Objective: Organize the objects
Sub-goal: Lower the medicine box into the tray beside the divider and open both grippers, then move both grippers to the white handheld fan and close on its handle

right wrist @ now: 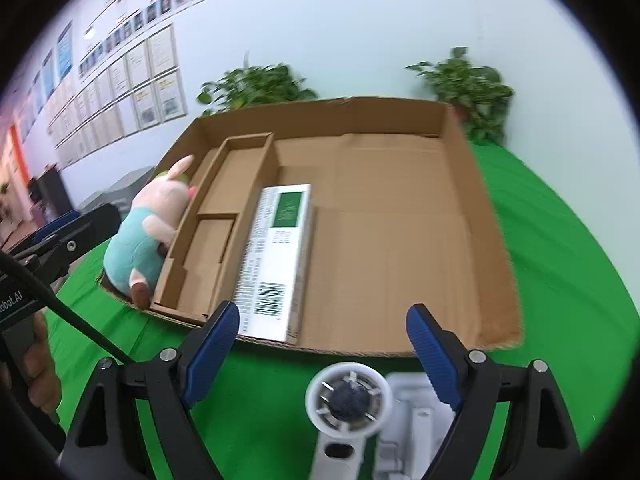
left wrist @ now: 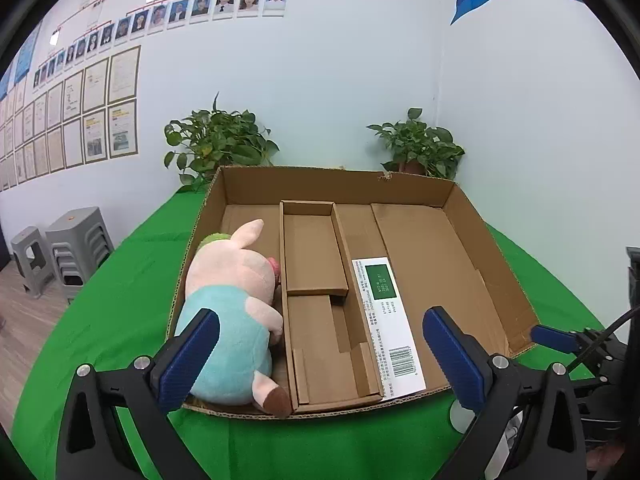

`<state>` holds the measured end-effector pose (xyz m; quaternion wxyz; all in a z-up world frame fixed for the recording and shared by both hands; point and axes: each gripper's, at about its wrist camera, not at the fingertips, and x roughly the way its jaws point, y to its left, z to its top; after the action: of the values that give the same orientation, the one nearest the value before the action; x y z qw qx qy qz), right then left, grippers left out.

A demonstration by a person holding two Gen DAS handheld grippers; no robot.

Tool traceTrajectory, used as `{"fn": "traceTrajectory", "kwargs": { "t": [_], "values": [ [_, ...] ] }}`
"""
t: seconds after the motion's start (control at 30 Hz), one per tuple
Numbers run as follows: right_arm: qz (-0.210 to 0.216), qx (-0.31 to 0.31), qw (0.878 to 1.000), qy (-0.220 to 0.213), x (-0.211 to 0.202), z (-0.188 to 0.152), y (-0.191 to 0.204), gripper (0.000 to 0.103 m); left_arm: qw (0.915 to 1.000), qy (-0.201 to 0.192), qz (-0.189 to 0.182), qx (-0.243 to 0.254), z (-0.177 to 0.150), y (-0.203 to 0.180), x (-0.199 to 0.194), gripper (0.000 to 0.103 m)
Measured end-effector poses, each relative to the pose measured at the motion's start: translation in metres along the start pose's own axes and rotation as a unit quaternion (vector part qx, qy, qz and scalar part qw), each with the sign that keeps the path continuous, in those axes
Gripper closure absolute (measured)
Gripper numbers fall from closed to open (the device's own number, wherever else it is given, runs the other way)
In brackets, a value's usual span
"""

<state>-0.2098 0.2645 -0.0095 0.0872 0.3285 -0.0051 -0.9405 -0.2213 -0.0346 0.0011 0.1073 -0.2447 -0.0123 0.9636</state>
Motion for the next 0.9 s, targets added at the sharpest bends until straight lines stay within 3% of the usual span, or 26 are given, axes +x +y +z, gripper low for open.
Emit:
{"fn": "traceTrajectory", "kwargs": {
  "t": [0.3, 0.4, 0.43, 0.47, 0.5, 0.53, 0.57, 0.7, 0.73, 0.77, 0.8, 0.83, 0.87, 0.9],
  "values": [
    [-0.038, -0.005, 0.998, -0.045, -0.035, -0.001, -0.011, 0.019, 0.9993, -0.033, 0.011, 0.016, 0.004, -0.027, -0.036, 0.001],
    [-0.040, -0.009, 0.998, -0.055, -0.042, -0.002, -0.015, 0.028, 0.9992, -0.032, 0.015, 0.016, 0.003, -0.031, -0.045, 0.005],
    [-0.040, -0.010, 0.998, -0.056, -0.043, -0.001, -0.016, 0.044, 0.9993, -0.033, 0.013, 0.015, 0.003, -0.031, -0.047, 0.017],
    [-0.041, -0.010, 0.998, -0.057, -0.043, -0.002, -0.016, 0.065, 0.9994, -0.031, 0.010, 0.012, 0.003, -0.032, -0.048, 0.038],
    [-0.041, -0.010, 0.997, -0.058, -0.044, -0.002, -0.017, 0.078, 0.9996, -0.025, -0.002, 0.010, 0.003, -0.033, -0.048, 0.054],
    [-0.046, -0.013, 0.997, -0.062, -0.044, -0.002, -0.017, 0.097, 0.9996, -0.019, -0.021, 0.011, 0.003, -0.033, -0.046, 0.097],
    [-0.048, -0.015, 0.997, -0.066, -0.044, -0.002, -0.017, 0.097, 0.9996, -0.013, -0.024, 0.011, 0.003, -0.034, -0.045, 0.103],
    [-0.025, -0.014, 0.996, -0.080, -0.052, -0.001, -0.020, 0.098, 0.9995, -0.025, -0.004, 0.021, 0.002, -0.039, -0.051, 0.102],
    [-0.018, -0.011, 0.996, -0.088, -0.055, 0.000, -0.021, 0.098, 0.9995, -0.026, 0.004, 0.016, 0.002, -0.039, -0.053, 0.090],
    [-0.013, -0.008, 0.995, -0.094, -0.059, -0.001, -0.022, 0.087, 0.9996, -0.025, 0.008, 0.009, 0.002, -0.037, -0.054, 0.060],
    [-0.013, -0.009, 0.995, -0.099, -0.061, 0.000, -0.022, 0.071, 0.9996, -0.026, 0.006, 0.004, 0.002, -0.034, -0.053, 0.040],
    [-0.018, -0.012, 0.995, -0.102, -0.061, 0.000, -0.021, 0.024, 0.9995, -0.032, 0.007, -0.005, 0.002, -0.031, -0.054, 0.007],
    [-0.019, -0.012, 0.994, -0.109, -0.062, -0.001, -0.021, 0.000, 0.9989, -0.043, 0.011, -0.015, 0.000, -0.027, -0.058, 0.003],
    [-0.016, -0.012, 0.992, -0.125, -0.066, -0.004, -0.021, 0.000, 0.9986, -0.049, 0.013, -0.018, -0.001, -0.025, -0.061, 0.003]
  ]
}}
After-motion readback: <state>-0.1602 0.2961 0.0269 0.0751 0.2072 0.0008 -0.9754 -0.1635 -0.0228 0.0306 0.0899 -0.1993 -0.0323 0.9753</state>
